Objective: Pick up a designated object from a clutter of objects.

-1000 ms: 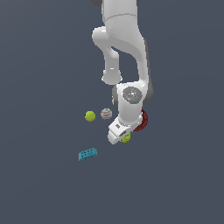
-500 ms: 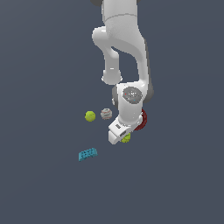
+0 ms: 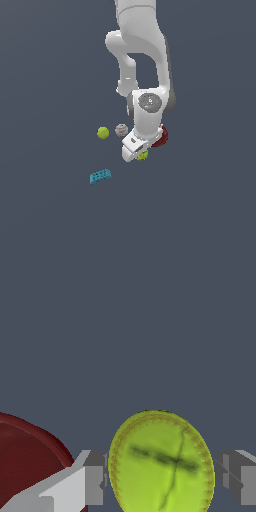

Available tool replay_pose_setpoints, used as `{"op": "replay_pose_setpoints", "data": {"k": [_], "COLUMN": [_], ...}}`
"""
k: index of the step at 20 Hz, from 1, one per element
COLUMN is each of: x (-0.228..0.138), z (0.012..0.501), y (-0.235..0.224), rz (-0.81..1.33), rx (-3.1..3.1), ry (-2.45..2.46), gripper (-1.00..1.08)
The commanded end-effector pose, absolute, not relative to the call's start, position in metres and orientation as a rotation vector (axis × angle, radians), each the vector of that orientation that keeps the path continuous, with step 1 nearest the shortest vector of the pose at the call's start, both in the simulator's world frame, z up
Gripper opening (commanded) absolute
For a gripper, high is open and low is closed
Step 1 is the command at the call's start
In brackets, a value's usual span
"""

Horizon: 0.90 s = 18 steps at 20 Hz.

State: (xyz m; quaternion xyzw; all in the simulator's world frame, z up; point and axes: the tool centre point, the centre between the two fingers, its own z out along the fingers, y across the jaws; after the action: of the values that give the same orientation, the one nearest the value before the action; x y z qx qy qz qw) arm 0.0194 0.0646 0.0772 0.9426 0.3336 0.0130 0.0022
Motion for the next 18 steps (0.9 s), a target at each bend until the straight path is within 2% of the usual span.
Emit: {"op": "replay_pose_setpoints", "data": {"k": [1, 8, 18], "x": [0.019, 0.012, 0.001], "z": [0.091, 0.146, 0.251], "y": [0.061, 0.048, 0.023], "rz": [0.042, 0.035, 0.022], "rx": [2.957, 2.959, 2.963], "ry": [1.046, 1.045, 1.043], "gripper": [-1.00, -1.00, -1.00]}}
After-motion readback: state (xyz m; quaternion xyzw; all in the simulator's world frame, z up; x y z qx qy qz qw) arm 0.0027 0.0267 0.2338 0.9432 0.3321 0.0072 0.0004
